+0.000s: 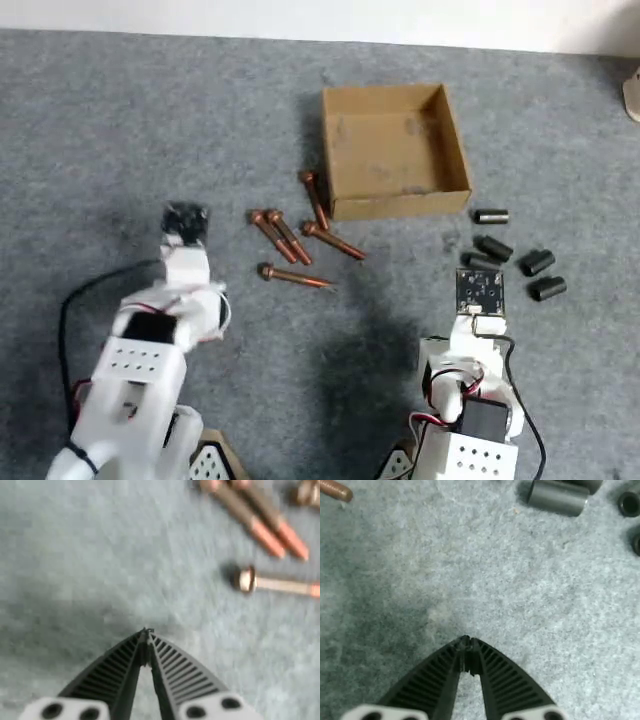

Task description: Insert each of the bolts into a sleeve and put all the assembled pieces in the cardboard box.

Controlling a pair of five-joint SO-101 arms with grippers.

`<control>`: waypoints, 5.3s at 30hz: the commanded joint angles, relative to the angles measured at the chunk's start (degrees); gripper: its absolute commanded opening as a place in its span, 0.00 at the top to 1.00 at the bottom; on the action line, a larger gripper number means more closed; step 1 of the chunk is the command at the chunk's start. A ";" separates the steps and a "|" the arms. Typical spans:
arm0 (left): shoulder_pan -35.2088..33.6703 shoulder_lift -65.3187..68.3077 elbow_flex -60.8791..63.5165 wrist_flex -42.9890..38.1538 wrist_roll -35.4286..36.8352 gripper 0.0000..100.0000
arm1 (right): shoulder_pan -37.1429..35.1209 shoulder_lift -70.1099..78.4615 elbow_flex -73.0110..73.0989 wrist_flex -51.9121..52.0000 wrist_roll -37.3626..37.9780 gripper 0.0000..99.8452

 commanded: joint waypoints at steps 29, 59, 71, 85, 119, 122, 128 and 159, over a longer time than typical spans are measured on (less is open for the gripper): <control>4.79 -0.57 -21.58 25.14 23.91 0.99 | 0.48 -0.57 8.31 0.31 -0.26 0.99; 3.12 -0.04 -15.52 20.31 59.16 0.82 | 0.57 -0.57 8.31 0.31 -0.26 0.99; 6.55 29.05 -42.51 33.49 65.14 0.82 | 0.48 -0.57 8.31 0.31 -0.26 0.99; 6.73 64.40 -76.79 39.82 68.22 0.87 | 0.48 -0.57 8.31 0.31 -0.26 0.99; 7.52 89.45 -97.27 39.91 68.13 0.85 | 0.66 -0.57 8.31 0.31 -0.26 0.99; 7.52 89.54 -95.52 39.91 68.04 0.85 | 0.66 -0.57 8.31 0.31 -0.26 0.99; 5.85 89.36 -93.85 40.79 68.04 1.00 | 0.66 -0.57 8.31 0.31 -0.26 0.99; 0.13 34.24 -56.75 58.99 44.31 1.00 | 11.38 -0.22 -7.16 0.57 -0.62 1.00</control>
